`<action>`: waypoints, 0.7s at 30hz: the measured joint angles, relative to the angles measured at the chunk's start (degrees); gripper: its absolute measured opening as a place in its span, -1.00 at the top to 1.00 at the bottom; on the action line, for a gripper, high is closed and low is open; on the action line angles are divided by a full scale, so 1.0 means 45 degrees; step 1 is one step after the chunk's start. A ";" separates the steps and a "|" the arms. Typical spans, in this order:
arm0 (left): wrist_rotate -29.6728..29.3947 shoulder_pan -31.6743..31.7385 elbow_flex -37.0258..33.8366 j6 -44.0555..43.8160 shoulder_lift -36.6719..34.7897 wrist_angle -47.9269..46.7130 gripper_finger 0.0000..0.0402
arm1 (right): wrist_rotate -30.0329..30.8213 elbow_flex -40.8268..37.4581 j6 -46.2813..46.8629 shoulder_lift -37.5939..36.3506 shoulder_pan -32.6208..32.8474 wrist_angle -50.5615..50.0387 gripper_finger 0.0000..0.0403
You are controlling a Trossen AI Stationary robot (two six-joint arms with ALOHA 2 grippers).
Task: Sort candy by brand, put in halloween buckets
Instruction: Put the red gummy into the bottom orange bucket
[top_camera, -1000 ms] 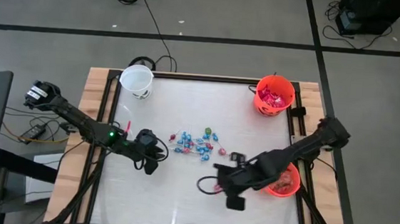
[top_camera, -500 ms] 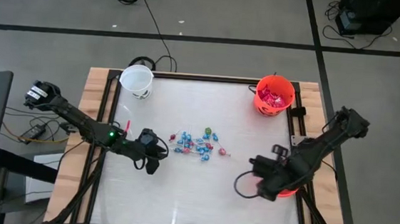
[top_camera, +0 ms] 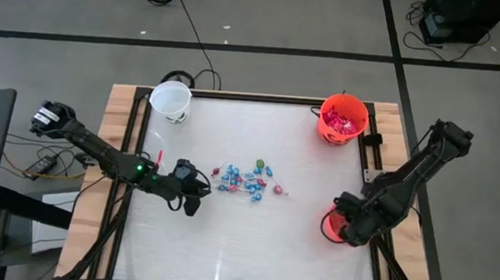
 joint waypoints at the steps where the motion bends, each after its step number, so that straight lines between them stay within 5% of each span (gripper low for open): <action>1: 0.0000 0.0000 0.0000 -0.0041 0.0000 -0.0003 0.40 | -0.0116 -0.0325 0.0001 -0.0072 0.0000 0.0308 0.88; 11: 0.0008 0.0000 0.0000 -0.0908 0.0000 -0.0008 0.40 | -0.0668 -0.1185 -0.0076 -0.0370 0.0081 0.1762 0.74; 21: 0.0001 0.0000 0.0036 -0.1863 0.0000 -0.0037 0.39 | 0.2447 0.1890 -0.0093 -0.1343 0.0306 -0.0286 0.14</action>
